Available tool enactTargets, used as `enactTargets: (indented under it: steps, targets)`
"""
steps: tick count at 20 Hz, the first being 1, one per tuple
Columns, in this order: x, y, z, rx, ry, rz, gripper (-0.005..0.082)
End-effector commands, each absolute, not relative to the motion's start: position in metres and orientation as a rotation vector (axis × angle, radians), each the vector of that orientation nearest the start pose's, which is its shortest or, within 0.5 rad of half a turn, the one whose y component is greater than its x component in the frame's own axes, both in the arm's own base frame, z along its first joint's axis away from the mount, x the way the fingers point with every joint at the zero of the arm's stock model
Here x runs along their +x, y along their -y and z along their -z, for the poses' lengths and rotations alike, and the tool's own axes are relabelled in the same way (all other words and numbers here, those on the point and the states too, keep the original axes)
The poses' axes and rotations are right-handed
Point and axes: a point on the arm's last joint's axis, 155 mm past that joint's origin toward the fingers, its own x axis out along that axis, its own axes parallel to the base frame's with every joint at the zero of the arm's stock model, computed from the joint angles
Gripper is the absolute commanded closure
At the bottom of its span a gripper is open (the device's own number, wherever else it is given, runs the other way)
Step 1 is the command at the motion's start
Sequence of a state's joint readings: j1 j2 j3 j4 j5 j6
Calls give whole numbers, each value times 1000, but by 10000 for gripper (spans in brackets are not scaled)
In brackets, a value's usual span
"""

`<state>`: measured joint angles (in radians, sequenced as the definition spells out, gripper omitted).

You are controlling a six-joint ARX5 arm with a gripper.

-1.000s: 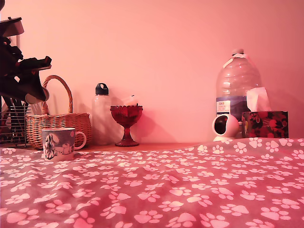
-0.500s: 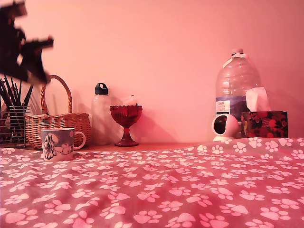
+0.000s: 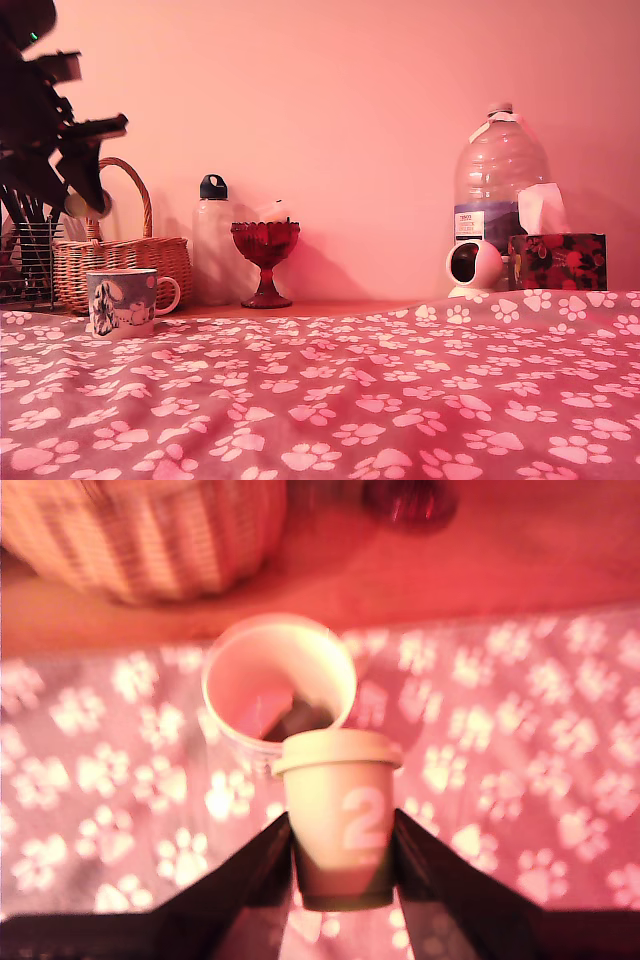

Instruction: Pick the coffee capsule and then drop it inside the coffee cup in front of you

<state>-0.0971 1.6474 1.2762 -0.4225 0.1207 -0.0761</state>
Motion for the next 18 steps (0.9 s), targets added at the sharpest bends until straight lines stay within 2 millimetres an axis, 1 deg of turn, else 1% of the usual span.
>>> enactTargets:
  steps: [1, 12, 16, 18]
  targets:
    - [477, 66, -160, -84, -787, 170, 536]
    - [529, 66, -139, -70, -832, 144, 536]
    - [542, 65, -131, -62, -839, 132, 536]
    - [546, 64, -124, -60, -860, 127, 536]
